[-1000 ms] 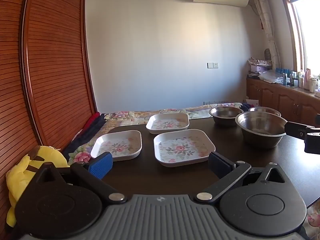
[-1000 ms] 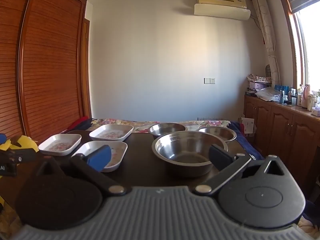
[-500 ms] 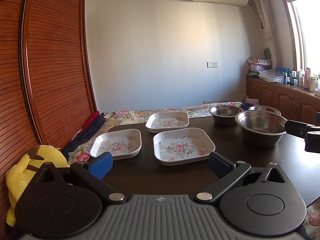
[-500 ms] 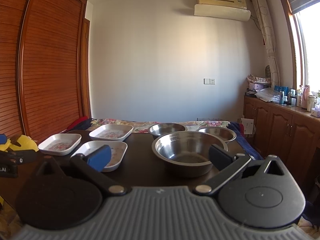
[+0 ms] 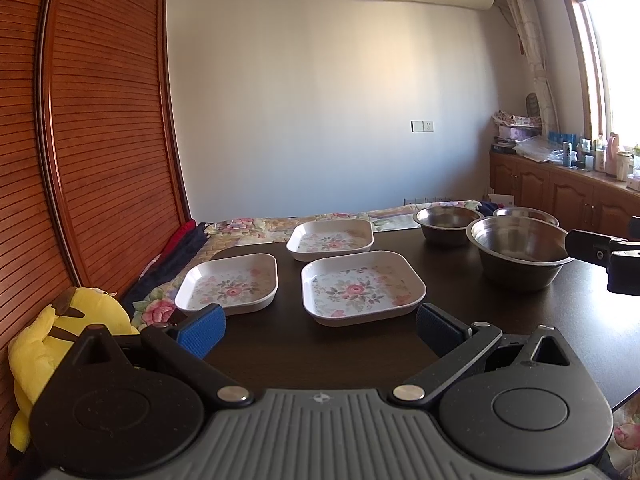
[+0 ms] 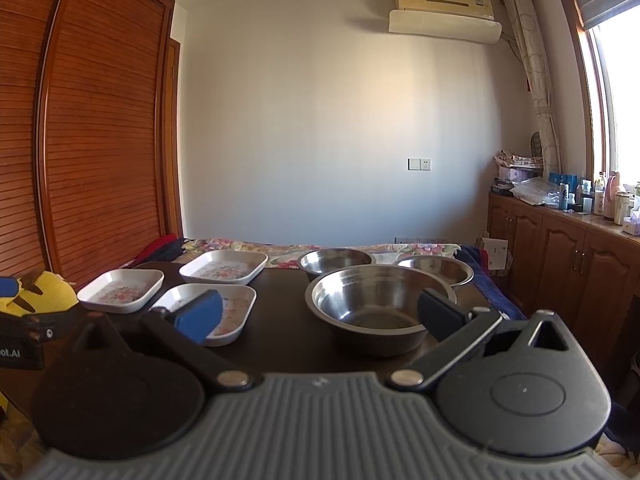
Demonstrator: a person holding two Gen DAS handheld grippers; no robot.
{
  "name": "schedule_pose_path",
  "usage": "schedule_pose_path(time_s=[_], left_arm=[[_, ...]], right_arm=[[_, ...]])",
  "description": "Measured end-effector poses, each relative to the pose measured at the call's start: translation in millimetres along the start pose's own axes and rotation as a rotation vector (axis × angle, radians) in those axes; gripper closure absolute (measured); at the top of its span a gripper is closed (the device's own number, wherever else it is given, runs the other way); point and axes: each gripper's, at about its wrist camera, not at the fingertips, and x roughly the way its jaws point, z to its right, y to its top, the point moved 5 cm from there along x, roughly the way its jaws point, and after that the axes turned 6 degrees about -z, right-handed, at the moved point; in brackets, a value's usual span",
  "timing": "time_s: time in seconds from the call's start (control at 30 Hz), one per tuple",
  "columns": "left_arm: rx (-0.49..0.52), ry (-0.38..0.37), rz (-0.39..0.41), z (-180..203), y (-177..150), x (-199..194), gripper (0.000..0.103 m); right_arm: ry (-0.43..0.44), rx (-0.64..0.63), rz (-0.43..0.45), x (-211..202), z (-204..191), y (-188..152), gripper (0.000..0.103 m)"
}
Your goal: Organize plates and bowls
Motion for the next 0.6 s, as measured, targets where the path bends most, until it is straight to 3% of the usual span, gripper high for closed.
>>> schedule_pose_path(time_s=[0.6], left_arm=[[-0.001, 0.0, -0.001, 0.4, -0.1, 2.1, 0.0]], right_arm=[[-0.001, -0.001, 0.001, -0.5, 0.8, 0.1, 0.0]])
